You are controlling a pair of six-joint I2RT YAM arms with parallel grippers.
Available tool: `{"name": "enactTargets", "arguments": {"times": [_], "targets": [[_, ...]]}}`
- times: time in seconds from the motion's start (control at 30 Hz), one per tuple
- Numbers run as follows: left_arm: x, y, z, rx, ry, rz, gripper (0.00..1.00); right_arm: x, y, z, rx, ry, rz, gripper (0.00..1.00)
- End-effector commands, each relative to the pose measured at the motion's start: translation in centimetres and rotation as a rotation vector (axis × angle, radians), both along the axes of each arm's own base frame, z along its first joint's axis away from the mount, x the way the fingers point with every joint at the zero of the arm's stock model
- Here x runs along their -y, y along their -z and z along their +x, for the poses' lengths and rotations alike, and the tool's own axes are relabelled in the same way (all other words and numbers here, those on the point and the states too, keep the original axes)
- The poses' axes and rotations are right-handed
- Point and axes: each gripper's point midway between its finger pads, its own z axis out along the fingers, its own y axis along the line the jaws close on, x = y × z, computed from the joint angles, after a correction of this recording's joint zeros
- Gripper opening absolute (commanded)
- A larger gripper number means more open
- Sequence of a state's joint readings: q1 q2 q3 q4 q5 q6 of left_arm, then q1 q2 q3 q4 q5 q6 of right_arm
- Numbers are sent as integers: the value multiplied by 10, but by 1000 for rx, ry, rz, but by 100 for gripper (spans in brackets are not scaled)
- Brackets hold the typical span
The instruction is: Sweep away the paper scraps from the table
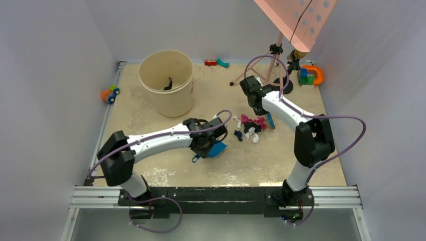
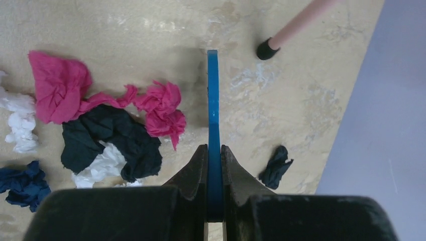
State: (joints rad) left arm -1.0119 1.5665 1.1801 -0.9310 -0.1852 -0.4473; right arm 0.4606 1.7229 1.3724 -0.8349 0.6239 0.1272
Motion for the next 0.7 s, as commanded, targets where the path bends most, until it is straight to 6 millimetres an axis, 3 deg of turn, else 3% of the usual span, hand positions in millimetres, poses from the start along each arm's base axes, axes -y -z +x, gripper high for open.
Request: {"name": "enactTargets", "arguments": {"times": [0.0,0.13,0.27,0.47,0.67], "targets": [[10,3,25,92,30,16,0,-25,-12,26,50,-133,87,0],[19,25,25,66,94,21,0,-54,9,25,-43,-259,208,0],[17,33,34,104,124,55,0,-87,24,8,-147,-402,356,0],[26,38,51,146,169,97,0,-125,19,-16,-213,-511,547,0],[34,53,52,108,185,109,0,-158,6,-47,-296,-611,729,0]]}}
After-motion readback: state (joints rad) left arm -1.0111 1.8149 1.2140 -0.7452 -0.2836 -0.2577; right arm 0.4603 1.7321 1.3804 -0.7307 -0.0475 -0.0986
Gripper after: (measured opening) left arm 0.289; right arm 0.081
